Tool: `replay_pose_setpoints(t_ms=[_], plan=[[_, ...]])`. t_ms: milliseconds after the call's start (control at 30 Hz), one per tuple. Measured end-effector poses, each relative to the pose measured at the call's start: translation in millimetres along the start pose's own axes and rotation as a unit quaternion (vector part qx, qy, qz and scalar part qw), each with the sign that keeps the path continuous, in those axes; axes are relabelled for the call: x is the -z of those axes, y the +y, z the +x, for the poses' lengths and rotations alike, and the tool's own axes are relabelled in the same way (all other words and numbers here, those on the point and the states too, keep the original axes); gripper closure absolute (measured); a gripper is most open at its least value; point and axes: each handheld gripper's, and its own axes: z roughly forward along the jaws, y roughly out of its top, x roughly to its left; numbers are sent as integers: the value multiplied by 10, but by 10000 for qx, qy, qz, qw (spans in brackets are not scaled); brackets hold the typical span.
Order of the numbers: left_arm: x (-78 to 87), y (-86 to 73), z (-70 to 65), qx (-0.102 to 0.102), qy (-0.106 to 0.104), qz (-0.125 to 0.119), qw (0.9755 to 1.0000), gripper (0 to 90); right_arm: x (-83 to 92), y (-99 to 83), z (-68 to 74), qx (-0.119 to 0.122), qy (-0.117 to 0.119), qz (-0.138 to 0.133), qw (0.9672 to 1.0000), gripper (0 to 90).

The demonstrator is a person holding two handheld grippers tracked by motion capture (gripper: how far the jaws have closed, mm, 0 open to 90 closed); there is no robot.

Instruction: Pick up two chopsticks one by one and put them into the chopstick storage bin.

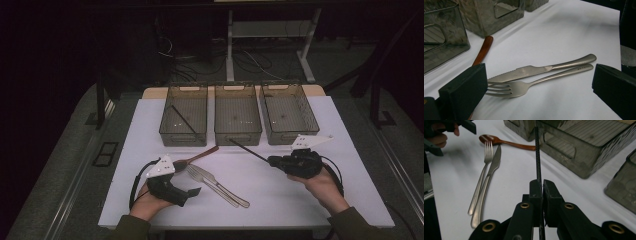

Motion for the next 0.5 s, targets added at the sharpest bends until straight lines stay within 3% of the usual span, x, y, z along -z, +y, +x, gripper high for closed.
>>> replay_pose_setpoints(t_ms=[500], plan=[[3, 4, -1, -32, 8, -2, 10000, 0, -109, 300, -4, 80, -47, -238, 9997, 850]])
